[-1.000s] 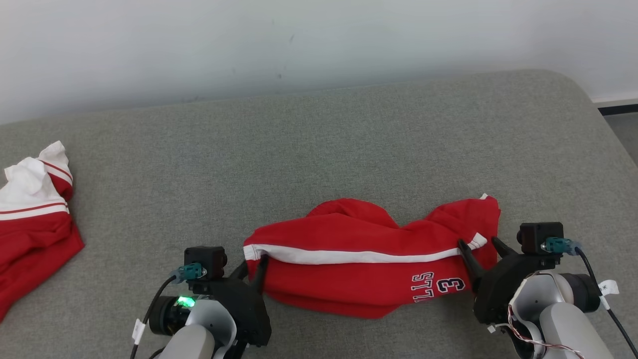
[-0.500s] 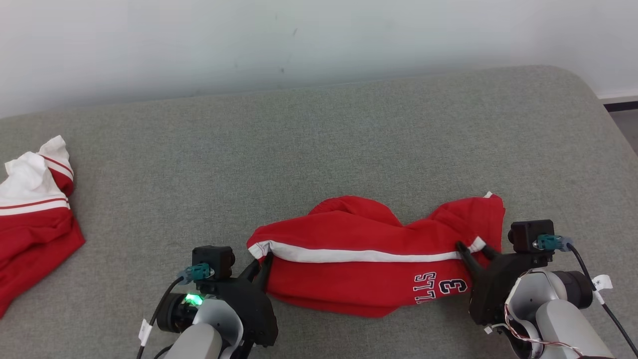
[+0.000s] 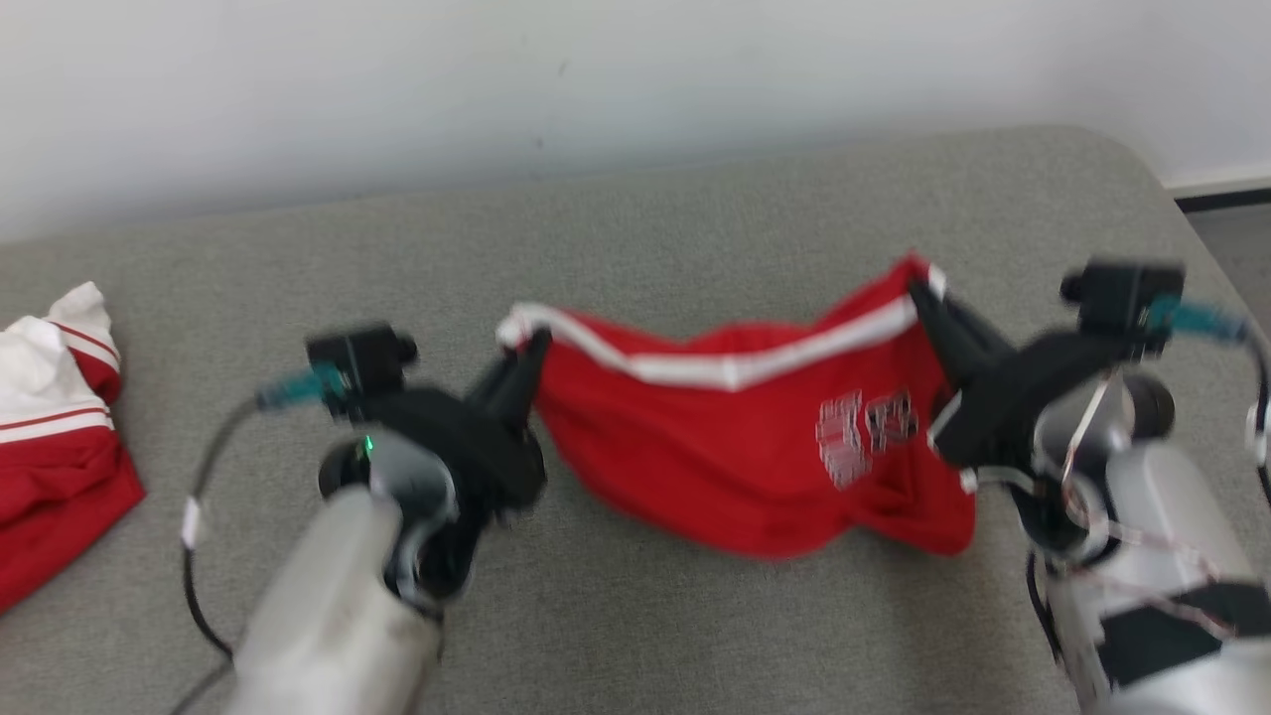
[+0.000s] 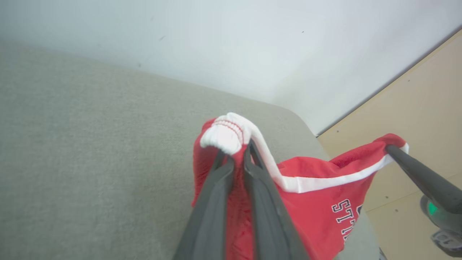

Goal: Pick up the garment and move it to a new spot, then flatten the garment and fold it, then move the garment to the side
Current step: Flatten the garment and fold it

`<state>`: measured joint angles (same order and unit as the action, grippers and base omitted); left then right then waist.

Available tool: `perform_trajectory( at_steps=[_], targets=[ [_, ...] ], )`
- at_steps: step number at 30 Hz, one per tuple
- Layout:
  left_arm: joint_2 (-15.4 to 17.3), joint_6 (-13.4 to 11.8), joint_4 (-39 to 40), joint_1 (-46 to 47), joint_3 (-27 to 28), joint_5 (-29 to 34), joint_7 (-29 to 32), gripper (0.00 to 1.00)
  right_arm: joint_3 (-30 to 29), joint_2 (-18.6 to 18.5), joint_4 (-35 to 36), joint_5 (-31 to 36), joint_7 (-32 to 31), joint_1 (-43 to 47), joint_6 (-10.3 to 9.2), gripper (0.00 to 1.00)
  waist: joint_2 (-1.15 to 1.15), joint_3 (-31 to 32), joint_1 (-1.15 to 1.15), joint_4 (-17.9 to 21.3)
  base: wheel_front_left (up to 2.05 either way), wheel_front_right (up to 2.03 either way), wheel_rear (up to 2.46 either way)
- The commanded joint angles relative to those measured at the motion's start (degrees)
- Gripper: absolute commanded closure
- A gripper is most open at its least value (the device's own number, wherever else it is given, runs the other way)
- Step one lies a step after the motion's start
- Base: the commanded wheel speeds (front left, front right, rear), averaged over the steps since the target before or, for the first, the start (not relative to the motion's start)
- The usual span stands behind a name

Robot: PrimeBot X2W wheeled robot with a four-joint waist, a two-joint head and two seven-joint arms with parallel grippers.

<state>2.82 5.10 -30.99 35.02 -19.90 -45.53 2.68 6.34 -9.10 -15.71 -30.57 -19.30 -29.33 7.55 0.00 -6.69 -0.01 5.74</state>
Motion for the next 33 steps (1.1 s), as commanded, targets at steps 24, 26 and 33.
perform_trajectory(
  at_steps=[24,26,33],
  targets=[
    [3.02,2.35,1.48,38.64,13.38,-9.97,-15.20,1.00,0.12,0.47,-19.99,-8.51,30.33,-50.54,-0.14,1.00,0.00,-24.36,0.01,4.97,0.00,0.00,0.00],
    [3.13,2.31,4.10,35.14,10.94,-11.10,-16.13,1.00,2.66,-0.13,-20.72,-9.94,30.59,-48.52,-0.13,1.00,0.00,-24.26,0.01,4.57,0.00,0.00,0.00],
    [3.39,2.31,15.69,16.12,2.68,-15.29,-17.82,1.00,12.21,-5.07,-15.47,-16.32,28.79,-36.18,-0.13,1.00,0.00,-19.42,0.01,2.66,0.00,0.00,0.00]
  ],
)
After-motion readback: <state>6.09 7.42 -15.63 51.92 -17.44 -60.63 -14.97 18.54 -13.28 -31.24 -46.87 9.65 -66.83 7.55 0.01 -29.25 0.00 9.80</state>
